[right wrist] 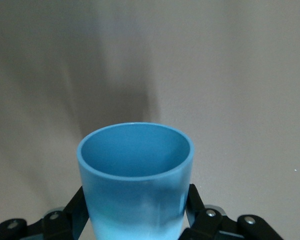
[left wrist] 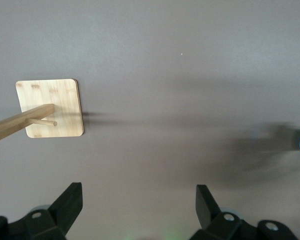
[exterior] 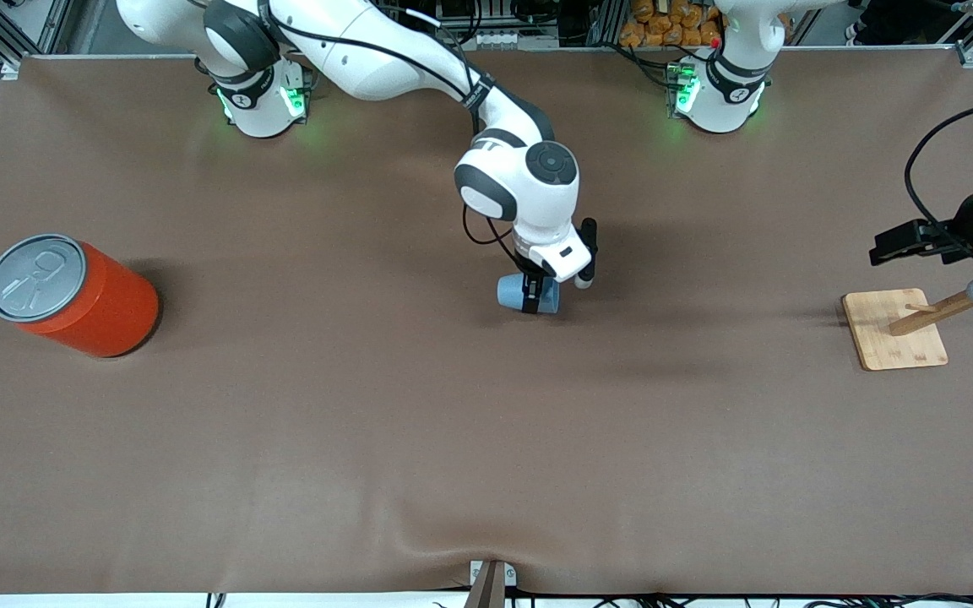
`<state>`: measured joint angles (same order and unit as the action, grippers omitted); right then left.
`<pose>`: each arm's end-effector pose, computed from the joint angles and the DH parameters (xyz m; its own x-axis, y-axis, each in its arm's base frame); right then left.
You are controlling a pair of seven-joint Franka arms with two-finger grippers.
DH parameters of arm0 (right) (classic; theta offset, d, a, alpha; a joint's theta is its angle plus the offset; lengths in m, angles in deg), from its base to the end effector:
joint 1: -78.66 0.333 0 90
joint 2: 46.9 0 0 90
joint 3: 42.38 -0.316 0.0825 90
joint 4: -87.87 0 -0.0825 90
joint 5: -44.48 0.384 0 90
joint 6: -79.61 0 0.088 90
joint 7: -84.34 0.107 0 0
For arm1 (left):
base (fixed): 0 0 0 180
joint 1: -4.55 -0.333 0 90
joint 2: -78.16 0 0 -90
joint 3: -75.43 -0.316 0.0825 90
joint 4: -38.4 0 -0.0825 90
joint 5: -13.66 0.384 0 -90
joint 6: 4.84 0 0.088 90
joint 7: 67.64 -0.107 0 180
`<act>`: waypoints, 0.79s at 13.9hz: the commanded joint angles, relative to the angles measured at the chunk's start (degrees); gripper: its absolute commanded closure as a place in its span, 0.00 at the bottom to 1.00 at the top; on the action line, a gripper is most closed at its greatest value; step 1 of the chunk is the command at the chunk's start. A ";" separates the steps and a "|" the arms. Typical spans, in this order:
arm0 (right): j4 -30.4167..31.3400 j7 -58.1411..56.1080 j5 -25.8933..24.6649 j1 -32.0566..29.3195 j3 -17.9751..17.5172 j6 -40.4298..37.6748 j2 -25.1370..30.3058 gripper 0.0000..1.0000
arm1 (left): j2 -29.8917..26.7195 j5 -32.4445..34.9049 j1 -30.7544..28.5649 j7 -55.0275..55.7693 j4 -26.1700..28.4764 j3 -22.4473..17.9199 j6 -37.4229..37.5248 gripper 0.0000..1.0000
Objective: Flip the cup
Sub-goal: 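Hold the cup raised with the right gripper while the left gripper approaches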
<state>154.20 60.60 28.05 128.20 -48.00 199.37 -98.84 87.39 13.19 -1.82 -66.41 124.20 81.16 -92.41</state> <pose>0.4687 0.6095 0.2517 0.0975 0.9939 -0.0509 0.9818 -0.0877 0.1685 0.5950 0.0102 0.5631 0.9911 0.0314 -0.1295 0.0344 -0.9992 0.0214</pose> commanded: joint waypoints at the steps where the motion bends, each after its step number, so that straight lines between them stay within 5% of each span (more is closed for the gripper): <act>1: -3.12 -0.70 -3.96 0.99 0.61 0.64 -4.21 1.00 | 2.27 0.12 -0.92 0.26 -0.37 -0.01 0.30 0.00; 11: -3.04 3.88 -4.05 0.91 0.61 3.80 -6.24 1.00 | 7.99 -0.16 2.14 10.70 -1.06 1.13 -4.17 0.00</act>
<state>153.41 63.24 25.32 128.69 -47.54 203.32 -103.31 94.94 11.88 -2.14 -60.22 124.24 82.06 -96.14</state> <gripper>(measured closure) 0.203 0.000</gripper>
